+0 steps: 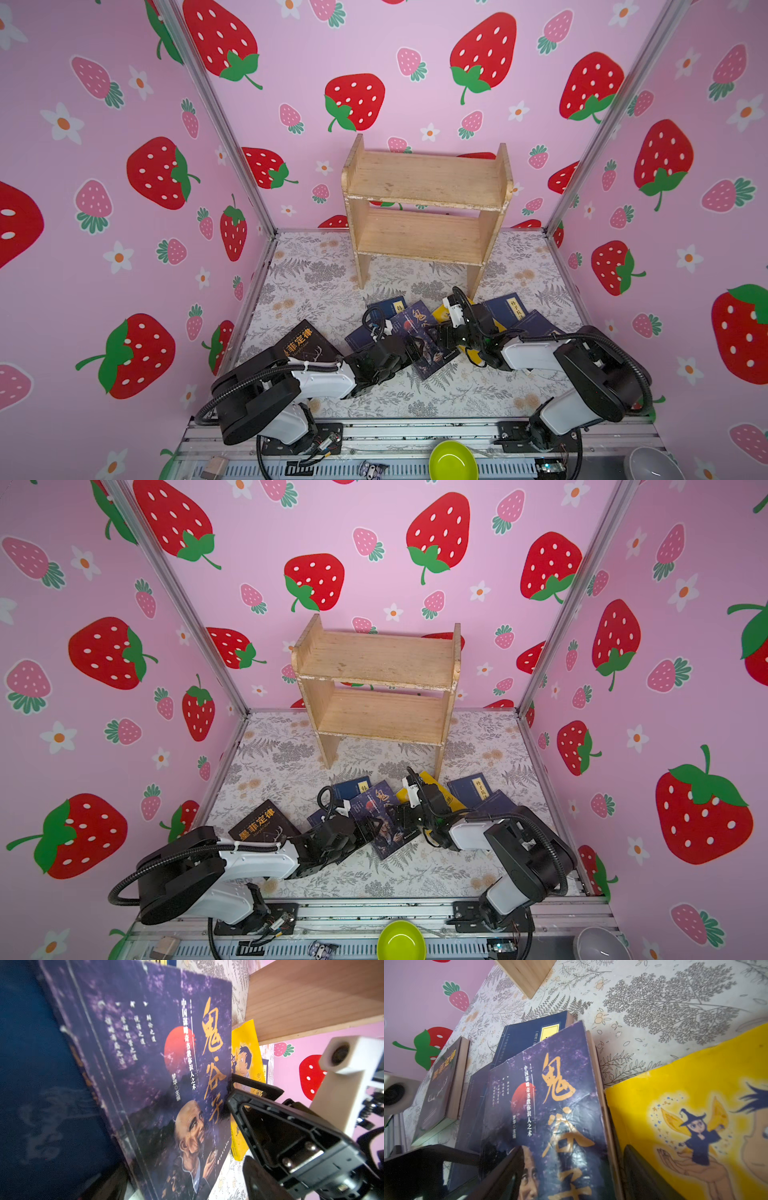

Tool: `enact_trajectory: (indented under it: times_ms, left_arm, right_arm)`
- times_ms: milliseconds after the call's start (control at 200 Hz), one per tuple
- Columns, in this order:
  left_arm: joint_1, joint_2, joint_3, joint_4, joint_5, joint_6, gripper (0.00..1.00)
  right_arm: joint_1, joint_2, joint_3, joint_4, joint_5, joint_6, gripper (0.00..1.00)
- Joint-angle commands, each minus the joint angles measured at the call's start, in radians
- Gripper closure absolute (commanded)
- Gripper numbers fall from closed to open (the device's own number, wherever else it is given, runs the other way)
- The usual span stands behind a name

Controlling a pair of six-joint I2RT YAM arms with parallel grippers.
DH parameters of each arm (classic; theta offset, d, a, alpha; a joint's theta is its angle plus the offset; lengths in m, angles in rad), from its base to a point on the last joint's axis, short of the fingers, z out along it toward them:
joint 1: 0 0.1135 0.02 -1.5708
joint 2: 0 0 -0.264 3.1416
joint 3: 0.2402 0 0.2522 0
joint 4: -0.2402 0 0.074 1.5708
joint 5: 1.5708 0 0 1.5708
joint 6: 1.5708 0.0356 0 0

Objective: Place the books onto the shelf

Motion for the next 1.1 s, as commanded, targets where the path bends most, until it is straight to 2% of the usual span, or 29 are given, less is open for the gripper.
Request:
enact_trajectory:
  times_ms: [0, 190, 535, 720, 910, 1090]
  left_arm:
    - [-0.010, -0.005, 0.003, 0.085, -0.053, 0.001, 0.19]
    - [-0.028, -0.022, 0.017, 0.108, -0.053, 0.016, 0.32]
    - [-0.038, -0.077, 0.047, 0.119, -0.072, 0.036, 0.37]
    - [-0.037, -0.071, 0.065, 0.068, -0.098, -0.014, 0.41]
    - [-0.043, -0.109, 0.095, -0.101, -0.157, -0.056, 0.50]
    - [-0.053, -0.152, 0.117, -0.252, -0.171, -0.086, 0.58]
  right_arm:
    - [0.010, 0.009, 0.014, 0.051, -0.056, 0.014, 0.26]
    - [0.011, 0.075, 0.011, 0.147, -0.146, 0.066, 0.32]
    - [0.013, 0.102, 0.000, 0.219, -0.165, 0.084, 0.33]
    - [0.012, 0.130, -0.004, 0.275, -0.191, 0.104, 0.34]
    - [0.013, 0.158, -0.010, 0.334, -0.208, 0.136, 0.34]
    - [0.013, 0.163, 0.034, 0.313, -0.219, 0.138, 0.33]
